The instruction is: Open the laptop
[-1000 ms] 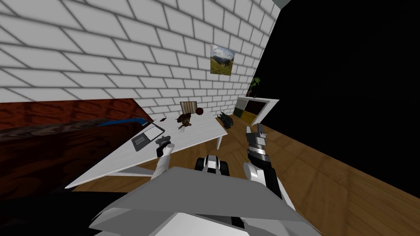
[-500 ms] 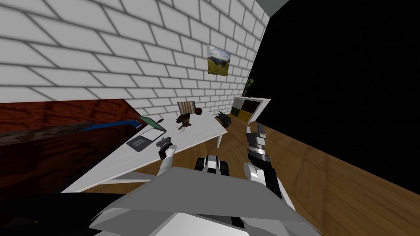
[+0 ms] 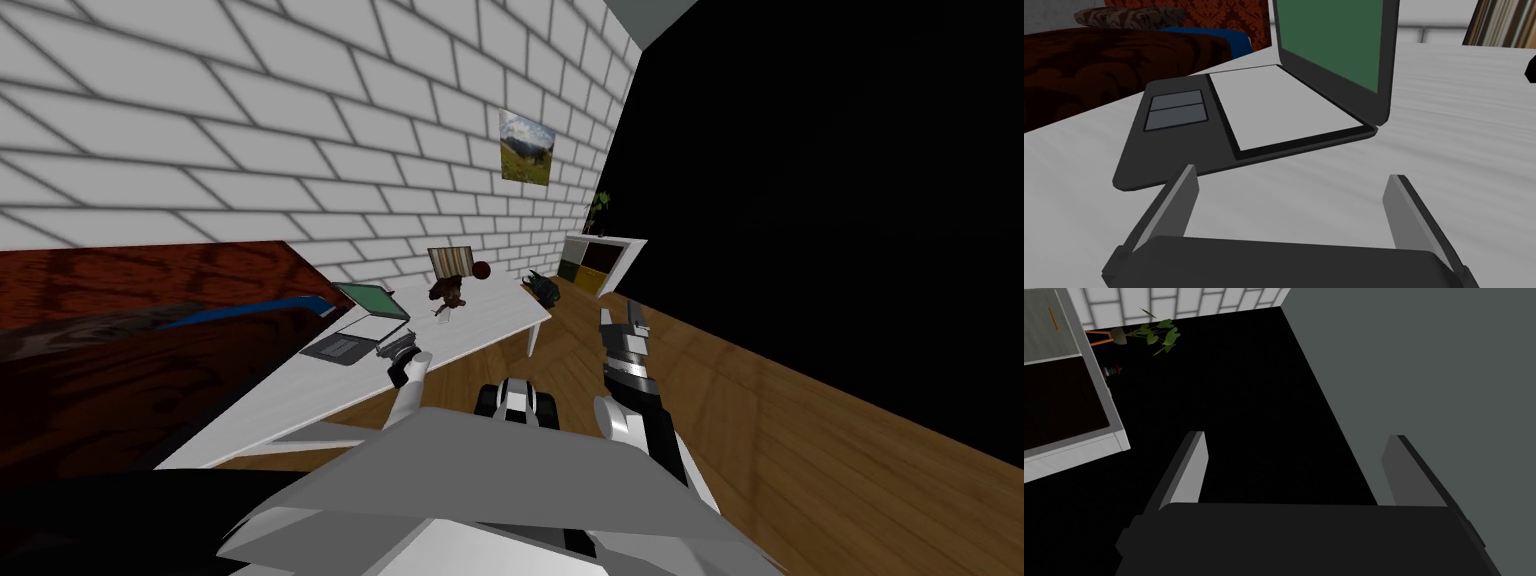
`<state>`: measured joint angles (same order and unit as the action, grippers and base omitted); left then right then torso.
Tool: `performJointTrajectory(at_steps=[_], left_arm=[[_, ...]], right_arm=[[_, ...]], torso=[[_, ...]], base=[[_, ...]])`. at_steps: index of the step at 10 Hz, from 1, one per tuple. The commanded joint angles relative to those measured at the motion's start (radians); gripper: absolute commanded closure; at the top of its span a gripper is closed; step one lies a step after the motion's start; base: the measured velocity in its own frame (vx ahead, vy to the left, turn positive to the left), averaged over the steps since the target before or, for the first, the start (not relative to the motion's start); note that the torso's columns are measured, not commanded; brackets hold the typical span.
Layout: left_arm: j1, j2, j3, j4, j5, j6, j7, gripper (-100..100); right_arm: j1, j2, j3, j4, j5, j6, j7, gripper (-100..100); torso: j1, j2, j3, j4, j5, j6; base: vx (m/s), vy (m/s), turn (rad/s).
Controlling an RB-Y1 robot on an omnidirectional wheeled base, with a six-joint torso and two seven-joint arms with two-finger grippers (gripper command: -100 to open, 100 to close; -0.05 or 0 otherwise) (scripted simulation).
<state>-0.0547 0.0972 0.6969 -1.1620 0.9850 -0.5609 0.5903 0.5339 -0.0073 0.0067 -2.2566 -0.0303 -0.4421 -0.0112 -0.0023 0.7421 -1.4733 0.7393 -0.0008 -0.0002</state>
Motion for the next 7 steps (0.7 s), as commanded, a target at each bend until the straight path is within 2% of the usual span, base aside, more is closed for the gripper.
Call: performJointTrajectory(at_steps=[1,4,7], left_arm=[[-0.049,0.048,0.012,0.06,0.037,-0.027,-0.035,-100],[-0.131,0.124,0.039,0.142,0.109,-0.063,-0.107,-100],[-0.227,0.215,0.074,0.237,0.199,-0.112,-0.195,-100]], right_arm=[[0.0,0.0,0.0,0.0,0.0,0.0,0.0,0],[0.0,0.0,0.0,0.0,0.0,0.0,0.0,0],[0.0,0.0,0.0,0.0,0.0,0.0,0.0,0]], torso=[[0.002,-0.004,-0.002,-0.001,0.001,0.0],[0.004,-0.005,-0.003,-0.001,0.001,0.0],[0.002,-0.003,-0.002,-0.001,0.001,0.0]], base=[[-0.088,0.001,-0.08],[-0.093,0.024,-0.124],[-0.113,0.037,-0.159]])
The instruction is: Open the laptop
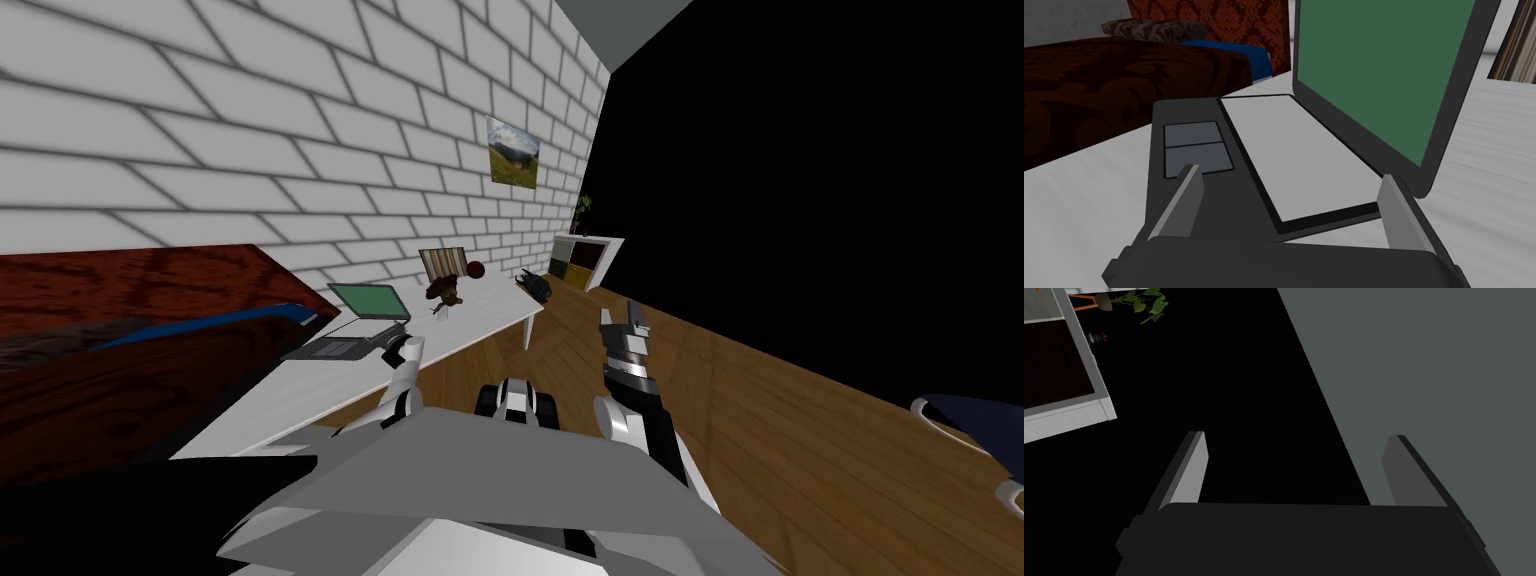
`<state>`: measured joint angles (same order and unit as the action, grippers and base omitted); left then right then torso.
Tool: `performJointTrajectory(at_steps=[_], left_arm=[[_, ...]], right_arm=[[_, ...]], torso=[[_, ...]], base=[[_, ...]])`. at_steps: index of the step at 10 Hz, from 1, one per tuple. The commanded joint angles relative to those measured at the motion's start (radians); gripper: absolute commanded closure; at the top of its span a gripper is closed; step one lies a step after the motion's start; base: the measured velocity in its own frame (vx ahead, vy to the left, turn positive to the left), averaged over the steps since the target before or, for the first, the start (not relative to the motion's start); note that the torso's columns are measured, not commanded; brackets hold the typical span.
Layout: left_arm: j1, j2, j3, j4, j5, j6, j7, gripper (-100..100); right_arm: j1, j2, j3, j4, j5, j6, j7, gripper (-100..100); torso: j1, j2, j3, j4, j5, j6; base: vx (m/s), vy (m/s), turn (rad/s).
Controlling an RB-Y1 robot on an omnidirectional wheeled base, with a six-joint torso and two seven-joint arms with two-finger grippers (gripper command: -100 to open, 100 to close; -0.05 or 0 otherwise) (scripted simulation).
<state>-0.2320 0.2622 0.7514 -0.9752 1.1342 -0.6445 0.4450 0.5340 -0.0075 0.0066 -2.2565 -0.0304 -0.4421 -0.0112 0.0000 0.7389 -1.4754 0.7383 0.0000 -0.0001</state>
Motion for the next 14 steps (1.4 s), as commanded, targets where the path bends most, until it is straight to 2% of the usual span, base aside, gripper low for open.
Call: performJointTrajectory(at_steps=[1,3,4,5,6,7,8,9,10,12,13,14], left_arm=[[-0.058,0.052,0.02,0.06,0.052,-0.028,-0.053,-100],[-0.129,0.121,0.045,0.133,0.116,-0.067,-0.111,-100],[-0.136,0.121,0.045,0.133,0.123,-0.067,-0.121,-100],[-0.177,0.158,0.058,0.171,0.159,-0.088,-0.149,-100],[-0.177,0.158,0.058,0.171,0.159,-0.088,-0.157,-100],[-0.219,0.195,0.071,0.209,0.197,-0.109,-0.194,-100],[-0.219,0.195,0.071,0.209,0.197,-0.109,-0.194,-100],[-0.258,0.234,0.083,0.245,0.235,-0.132,-0.232,-100],[-0.261,0.234,0.083,0.248,0.235,-0.132,-0.232,-100],[-0.334,0.304,0.106,0.317,0.304,-0.18,-0.3,-100],[-0.348,0.312,0.106,0.327,0.311,-0.18,-0.309,-100],[-0.385,0.351,0.117,0.361,0.348,-0.205,-0.347,-100]], right_arm=[[0.0,0.0,0.0,0.0,0.0,0.0,0.0,0],[0.0,0.0,0.0,0.0,0.0,0.0,0.0,0],[0.0,0.0,0.0,0.0,0.0,0.0,0.0,0],[0.0,0.0,0.0,0.0,0.0,0.0,0.0,0],[0.0,0.0,0.0,0.0,0.0,0.0,0.0,0],[0.0,0.0,0.0,0.0,0.0,0.0,0.0,0],[0.0,0.0,0.0,0.0,0.0,0.0,0.0,0],[0.0,0.0,0.0,0.0,0.0,0.0,0.0,0],[0.0,0.0,0.0,0.0,0.0,0.0,0.0,0],[0.0,0.0,0.0,0.0,0.0,0.0,0.0,0],[0.0,0.0,0.0,0.0,0.0,0.0,0.0,0],[0.0,0.0,0.0,0.0,0.0,0.0,0.0,0]], torso=[[0.0,0.0,0.0,0.0,0.0,0.0],[-0.001,-0.003,-0.002,-0.001,0.0,0.0],[0.0,-0.001,-0.001,0.0,0.0,0.001],[0.0,-0.002,-0.001,-0.001,0.0,-0.001],[0.0,-0.002,-0.001,0.0,0.0,0.0],[0.0,-0.002,-0.001,-0.001,0.0,0.0],[0.0,-0.001,-0.001,0.0,0.0,0.0],[0.0,-0.001,-0.001,0.0,0.0,0.0],[0.0,-0.001,0.0,0.0,0.0,0.0],[0.0,-0.001,-0.001,0.0,0.0,0.0],[0.001,0.0,0.0,0.0,0.0,0.0],[0.0,-0.001,0.0,0.0,0.0,-0.001]], base=[[-0.081,0.031,-0.064],[-0.083,0.023,-0.14],[-0.062,0.027,-0.075],[-0.061,0.027,-0.105],[-0.046,0.027,-0.049],[-0.047,0.024,-0.098],[-0.04,0.026,-0.07],[-0.052,0.021,-0.116],[-0.045,0.025,-0.062],[-0.055,0.032,-0.15],[-0.049,0.034,-0.05],[-0.037,0.028,-0.075]])
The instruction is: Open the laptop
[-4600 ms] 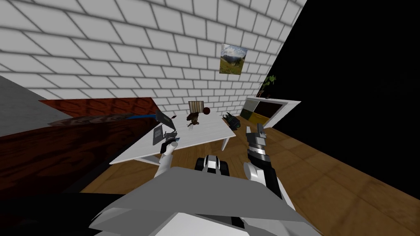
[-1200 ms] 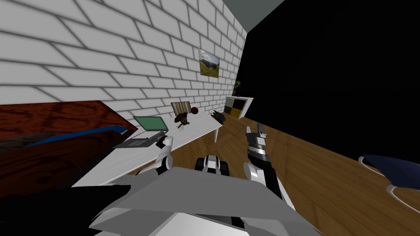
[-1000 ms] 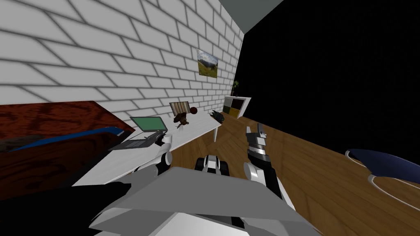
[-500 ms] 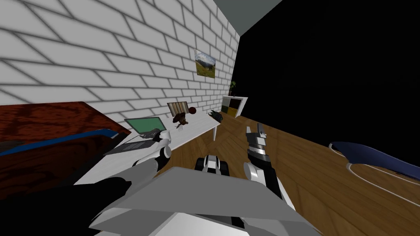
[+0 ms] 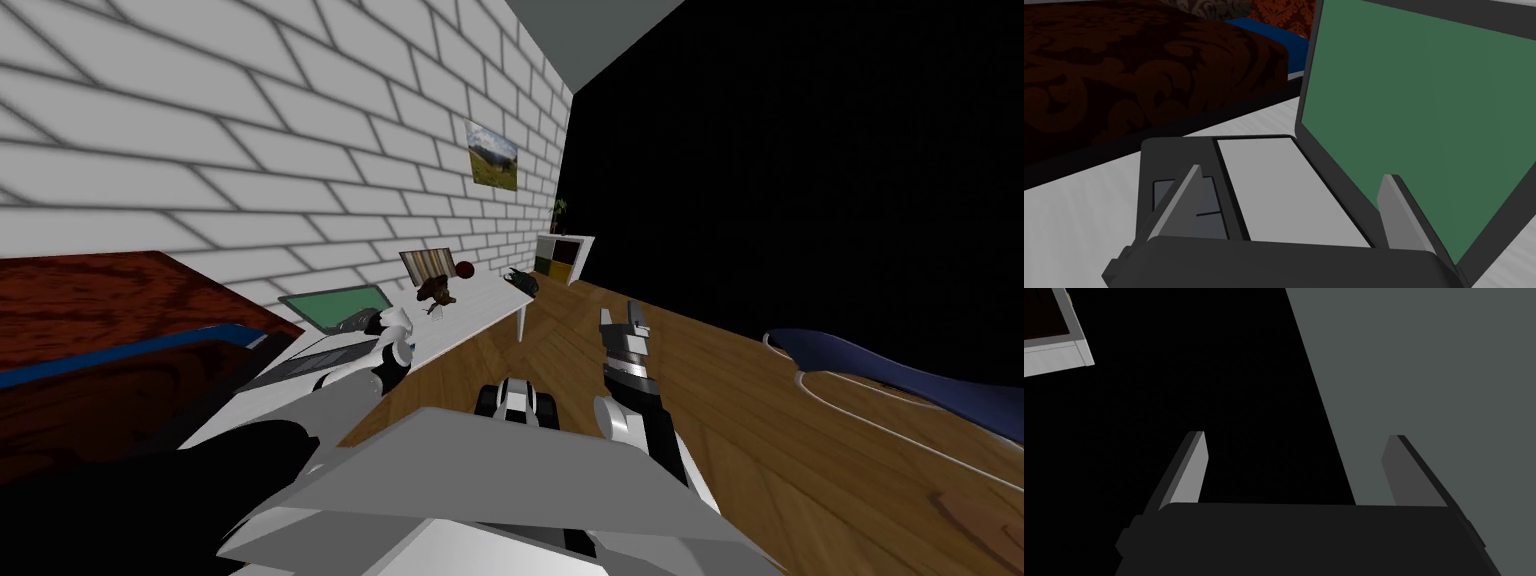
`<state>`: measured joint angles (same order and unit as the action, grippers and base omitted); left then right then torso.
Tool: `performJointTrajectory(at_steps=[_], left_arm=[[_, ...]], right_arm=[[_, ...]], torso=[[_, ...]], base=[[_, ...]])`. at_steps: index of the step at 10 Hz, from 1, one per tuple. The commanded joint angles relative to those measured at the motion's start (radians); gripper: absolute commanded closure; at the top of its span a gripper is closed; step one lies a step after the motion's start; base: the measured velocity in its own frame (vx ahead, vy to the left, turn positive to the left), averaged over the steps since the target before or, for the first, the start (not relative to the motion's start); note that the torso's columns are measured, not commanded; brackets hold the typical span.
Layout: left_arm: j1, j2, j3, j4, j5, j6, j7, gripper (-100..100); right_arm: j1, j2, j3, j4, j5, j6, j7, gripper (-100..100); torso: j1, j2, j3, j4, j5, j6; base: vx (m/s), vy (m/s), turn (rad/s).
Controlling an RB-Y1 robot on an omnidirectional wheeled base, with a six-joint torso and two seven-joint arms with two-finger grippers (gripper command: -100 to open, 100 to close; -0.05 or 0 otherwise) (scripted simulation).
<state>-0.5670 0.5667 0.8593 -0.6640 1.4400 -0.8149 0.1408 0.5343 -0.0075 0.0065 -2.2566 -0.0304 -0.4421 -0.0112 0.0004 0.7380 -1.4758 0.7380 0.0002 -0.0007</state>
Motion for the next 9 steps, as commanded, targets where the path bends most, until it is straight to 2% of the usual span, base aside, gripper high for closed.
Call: performJointTrajectory(at_steps=[1,2,3,4,6,7,9], left_arm=[[-0.084,0.081,0.018,0.092,0.07,-0.06,-0.066,-100],[-0.099,0.086,0.018,0.092,0.079,-0.06,-0.077,-100],[-0.139,0.125,0.027,0.129,0.115,-0.085,-0.104,-100],[-0.141,0.125,0.027,0.129,0.115,-0.085,-0.12,-100],[-0.21,0.196,0.04,0.198,0.182,-0.138,-0.18,-100],[-0.224,0.203,0.04,0.198,0.184,-0.138,-0.195,-100],[-0.295,0.274,0.05,0.261,0.249,-0.192,-0.256,-100]], right_arm=[[0.0,0.0,0.0,0.0,0.0,0.0,0.0,0],[0.0,0.0,0.0,0.0,0.0,0.0,0.0,0],[0.0,0.0,0.0,0.0,0.0,0.0,0.0,0],[0.0,0.0,0.0,0.0,0.0,0.0,0.0,0],[0.0,0.0,0.0,0.0,0.0,0.0,0.0,0],[0.0,0.0,0.0,0.0,0.0,0.0,0.0,0],[0.0,0.0,0.0,0.0,0.0,0.0,0.0,0]], torso=[[-0.001,-0.001,-0.001,0.0,0.0,0.001],[-0.001,-0.001,-0.001,0.0,0.0,0.001],[-0.001,-0.001,-0.001,0.0,0.0,0.0],[-0.001,-0.001,-0.001,0.0,0.0,0.001],[0.0,-0.001,-0.001,0.0,0.0,0.001],[0.0,-0.001,-0.001,0.0,0.0,0.001],[0.0,0.0,0.0,0.0,0.0,0.001]], base=[[-0.041,0.033,-0.174],[-0.028,0.026,-0.057],[-0.023,0.022,-0.059],[-0.014,0.018,-0.047],[-0.005,0.027,-0.115],[0.0,0.028,-0.034],[0.005,0.031,-0.085]])
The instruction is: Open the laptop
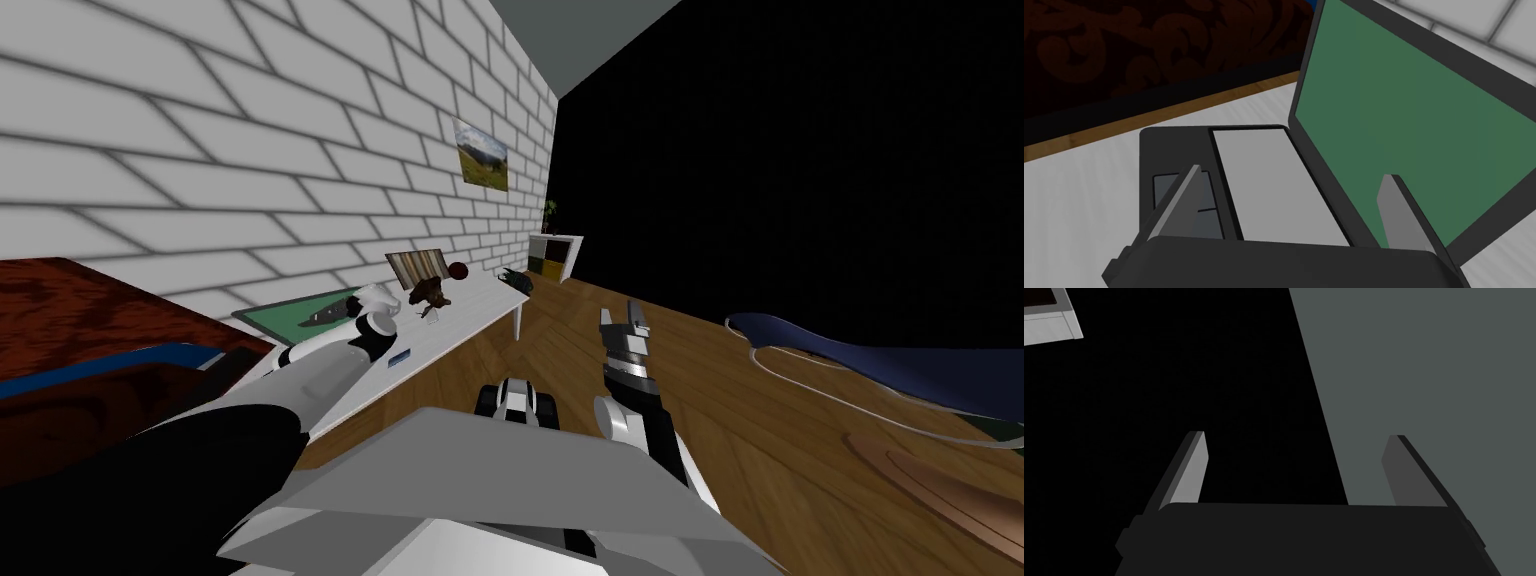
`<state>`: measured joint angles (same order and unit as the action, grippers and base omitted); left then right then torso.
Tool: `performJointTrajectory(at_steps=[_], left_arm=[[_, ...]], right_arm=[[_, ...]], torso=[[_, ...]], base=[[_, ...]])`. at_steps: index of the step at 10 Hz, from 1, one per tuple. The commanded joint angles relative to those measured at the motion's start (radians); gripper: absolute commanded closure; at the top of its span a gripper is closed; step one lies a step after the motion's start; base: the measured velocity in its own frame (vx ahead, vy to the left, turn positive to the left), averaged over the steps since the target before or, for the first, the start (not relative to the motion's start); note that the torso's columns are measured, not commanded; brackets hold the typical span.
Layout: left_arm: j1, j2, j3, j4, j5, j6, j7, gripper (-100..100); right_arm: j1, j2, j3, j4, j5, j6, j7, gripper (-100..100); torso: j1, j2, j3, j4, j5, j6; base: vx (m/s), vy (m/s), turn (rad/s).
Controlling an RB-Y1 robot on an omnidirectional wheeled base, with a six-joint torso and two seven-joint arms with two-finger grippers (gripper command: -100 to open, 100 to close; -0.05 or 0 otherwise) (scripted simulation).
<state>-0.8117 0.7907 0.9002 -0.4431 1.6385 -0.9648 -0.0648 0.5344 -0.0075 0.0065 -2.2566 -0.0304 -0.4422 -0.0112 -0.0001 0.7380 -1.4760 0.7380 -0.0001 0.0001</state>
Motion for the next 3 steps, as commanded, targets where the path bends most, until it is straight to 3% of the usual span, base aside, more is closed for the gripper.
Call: performJointTrajectory(at_steps=[1,3], left_arm=[[-0.059,0.053,0.009,0.04,0.051,-0.042,-0.062,-100],[-0.059,0.053,0.009,0.04,0.051,-0.042,-0.062,-100]], right_arm=[[0.0,0.0,0.0,0.0,0.0,0.0,0.0,0],[0.0,0.0,0.0,0.0,0.0,0.0,0.0,0]], torso=[[0.0,0.0,0.0,0.0,0.0,0.0],[-0.001,0.0,0.0,0.0,0.0,0.0]], base=[[0.014,0.031,-0.032],[0.004,0.006,0.008]])
